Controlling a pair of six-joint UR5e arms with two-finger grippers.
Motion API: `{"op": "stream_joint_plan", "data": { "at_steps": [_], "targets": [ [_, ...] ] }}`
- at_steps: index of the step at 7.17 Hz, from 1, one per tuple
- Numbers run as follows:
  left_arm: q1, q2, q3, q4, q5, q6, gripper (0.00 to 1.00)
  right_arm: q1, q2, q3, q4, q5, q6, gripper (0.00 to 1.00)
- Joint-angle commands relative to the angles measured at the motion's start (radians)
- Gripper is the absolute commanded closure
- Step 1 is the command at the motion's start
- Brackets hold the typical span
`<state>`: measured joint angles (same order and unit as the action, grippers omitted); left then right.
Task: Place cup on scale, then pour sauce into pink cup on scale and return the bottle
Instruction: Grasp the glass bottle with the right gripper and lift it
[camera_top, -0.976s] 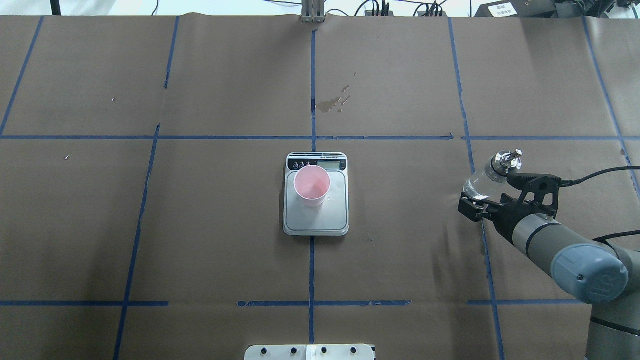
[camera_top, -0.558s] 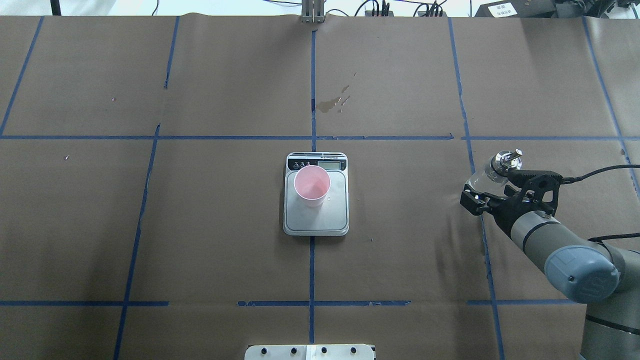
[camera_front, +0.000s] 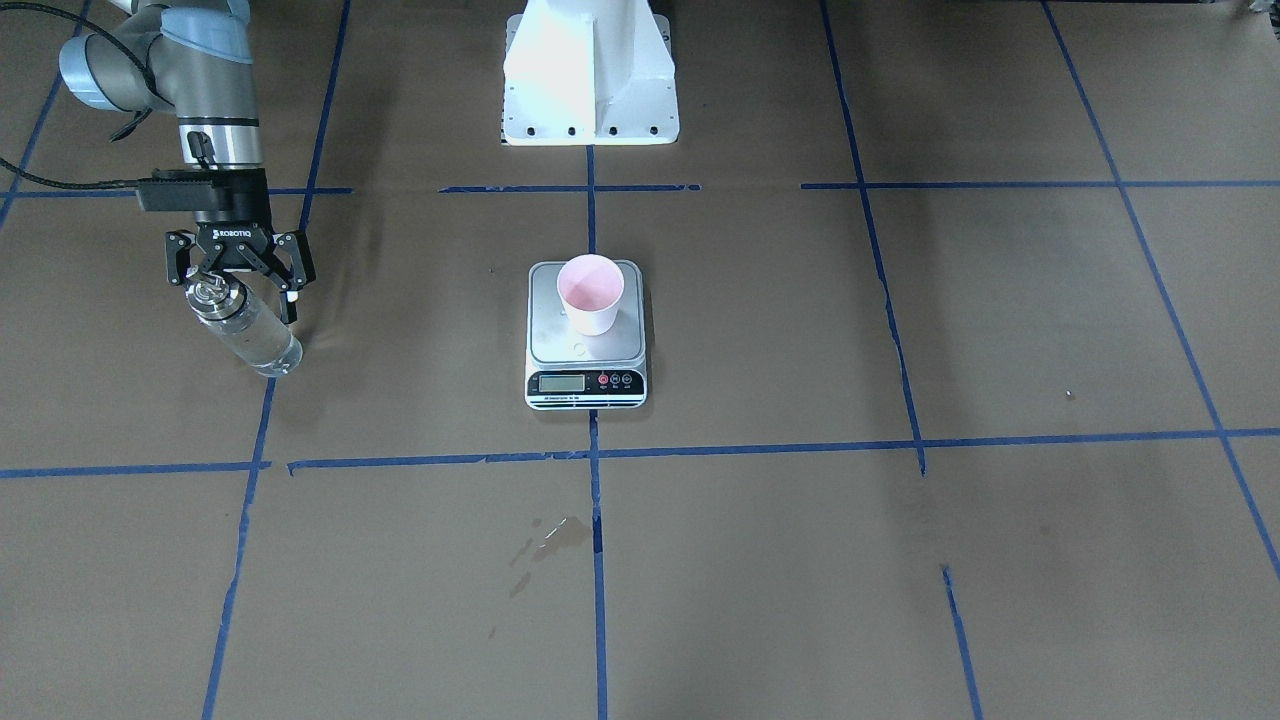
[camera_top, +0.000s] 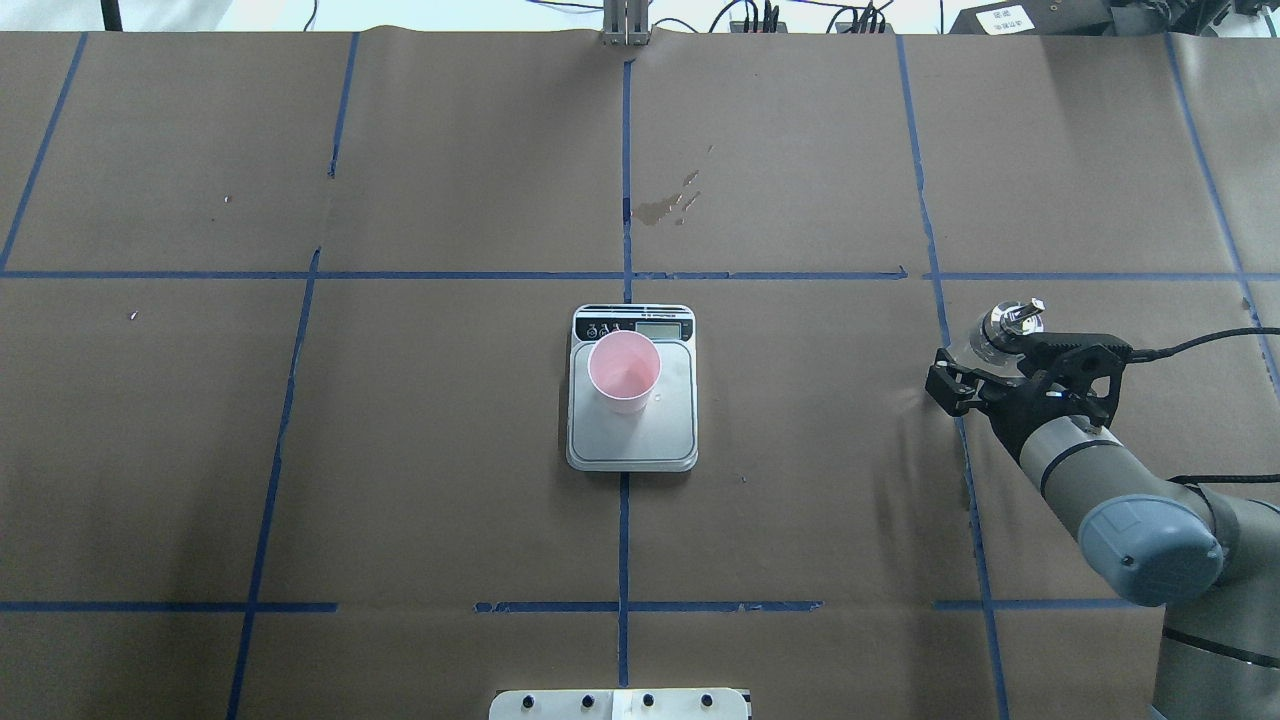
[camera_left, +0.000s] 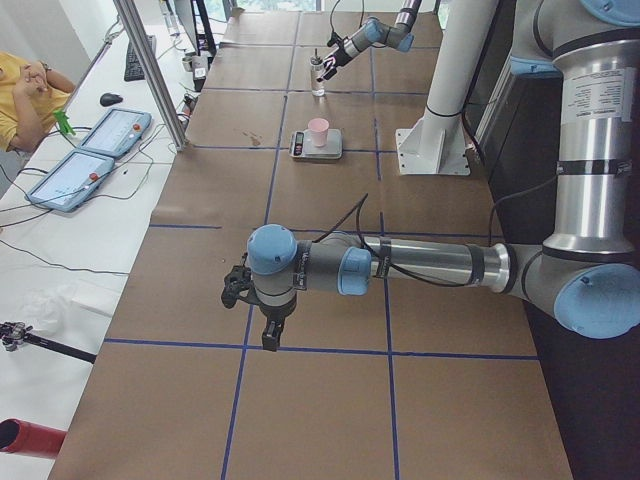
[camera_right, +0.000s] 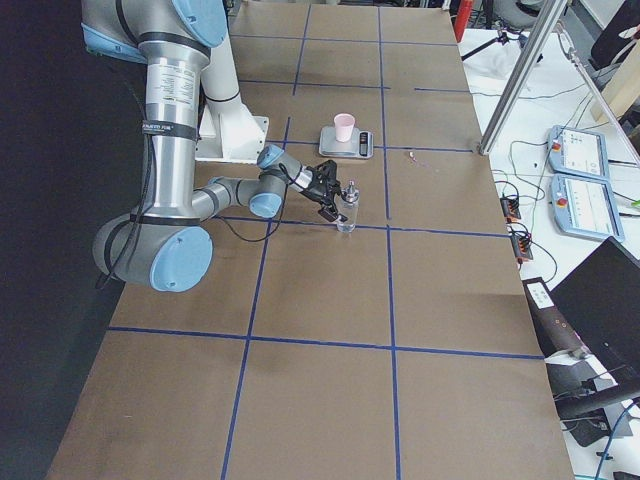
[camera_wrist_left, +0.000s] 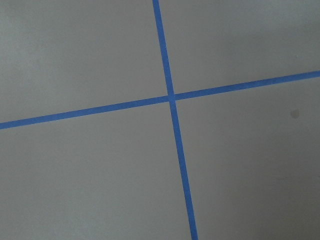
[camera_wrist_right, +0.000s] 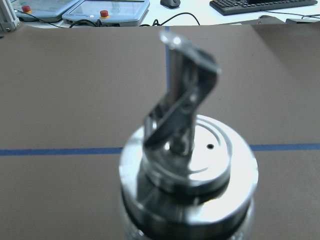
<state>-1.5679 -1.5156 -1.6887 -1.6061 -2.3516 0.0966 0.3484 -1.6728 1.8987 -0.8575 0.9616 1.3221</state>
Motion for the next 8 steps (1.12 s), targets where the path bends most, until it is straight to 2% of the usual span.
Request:
{"op": "stream_joint_plan", "data": {
  "at_steps": [1, 4, 5, 6, 7, 8],
  "targets": [
    [0.000, 0.000, -0.002, 0.000, 0.000, 0.000, 0.00, 0.001, 0.057, -0.047, 0.000, -0.044, 0.000, 0.00],
    [0.000, 0.000, 0.000, 0.000, 0.000, 0.000, 0.00, 0.006, 0.042, -0.047, 0.009, -0.073, -0.001, 0.00],
    [0.000, 0.000, 0.000, 0.000, 0.002, -0.002, 0.00, 0.006, 0.041, -0.047, 0.009, -0.087, 0.000, 0.06],
    [0.000, 0.000, -0.002, 0.000, 0.000, -0.002, 0.00, 0.006, 0.041, -0.047, 0.009, -0.104, 0.008, 0.34],
    [0.000, 0.000, 0.000, 0.000, 0.000, -0.002, 0.00, 0.006, 0.041, -0.049, 0.014, -0.116, 0.009, 0.90],
    [0.000, 0.000, 0.000, 0.000, 0.000, -0.002, 0.00, 0.006, 0.041, -0.044, 0.014, -0.145, 0.008, 1.00]
  ]
}}
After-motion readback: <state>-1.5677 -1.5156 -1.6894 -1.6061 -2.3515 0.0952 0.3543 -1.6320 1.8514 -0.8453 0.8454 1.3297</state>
